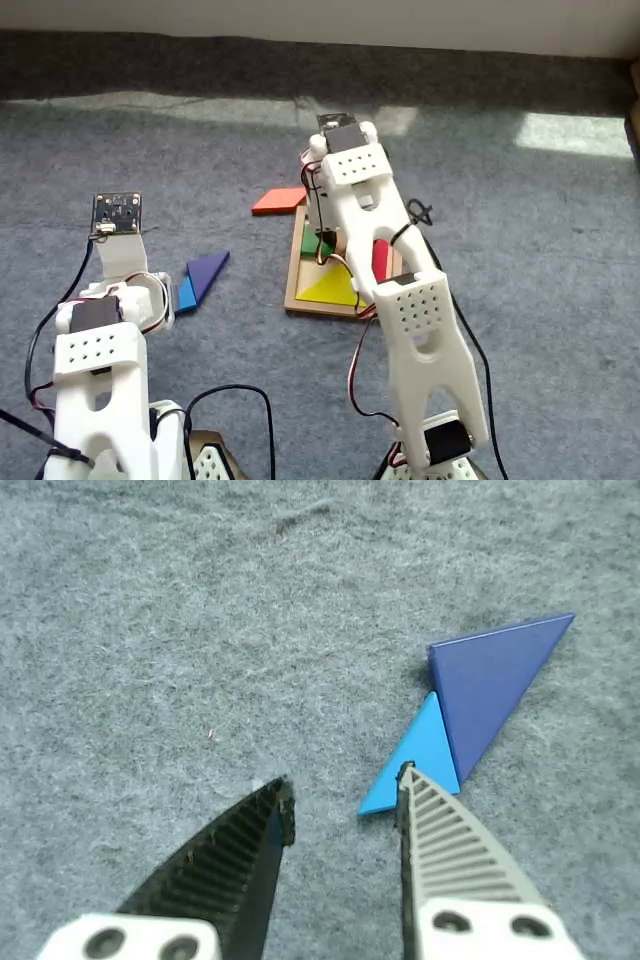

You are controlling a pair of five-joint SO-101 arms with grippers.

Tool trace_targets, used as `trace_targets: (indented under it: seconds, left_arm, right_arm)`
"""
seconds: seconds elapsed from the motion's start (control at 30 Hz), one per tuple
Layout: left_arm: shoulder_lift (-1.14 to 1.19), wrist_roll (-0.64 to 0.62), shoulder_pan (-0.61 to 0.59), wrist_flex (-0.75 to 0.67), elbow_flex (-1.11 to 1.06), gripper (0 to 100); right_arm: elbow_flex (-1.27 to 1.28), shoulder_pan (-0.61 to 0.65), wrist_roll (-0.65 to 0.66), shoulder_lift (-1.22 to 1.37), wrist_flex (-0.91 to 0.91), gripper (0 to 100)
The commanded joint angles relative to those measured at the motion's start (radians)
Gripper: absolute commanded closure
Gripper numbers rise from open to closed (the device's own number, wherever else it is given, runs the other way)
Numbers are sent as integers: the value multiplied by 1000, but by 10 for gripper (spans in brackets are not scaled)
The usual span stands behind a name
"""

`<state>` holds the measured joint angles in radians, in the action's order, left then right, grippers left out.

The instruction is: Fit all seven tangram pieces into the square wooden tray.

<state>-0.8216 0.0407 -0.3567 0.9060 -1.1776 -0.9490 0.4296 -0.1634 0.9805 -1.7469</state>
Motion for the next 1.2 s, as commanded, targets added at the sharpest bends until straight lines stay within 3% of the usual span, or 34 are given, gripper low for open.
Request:
trace_targets:
  seconds: [0.0, 0.3, 0.63, 0.9, 1.17]
  left_arm:
    - [-19, 8, -7, -14, 5, 821]
    - [-19, 8, -7, -15, 5, 821]
    - [-19, 9, -7, -15, 5, 821]
    - [-19, 9, -7, -12, 5, 822]
    - [-19, 9, -7, -11, 5, 822]
  right_arm:
    - [44, -44, 14, -36, -18, 796]
    - [157, 12, 17, -228, -13, 796]
    - [134, 21, 26, -120, 131, 796]
    - [134, 21, 92, -22, 134, 797]
    - [133, 21, 95, -19, 110, 911]
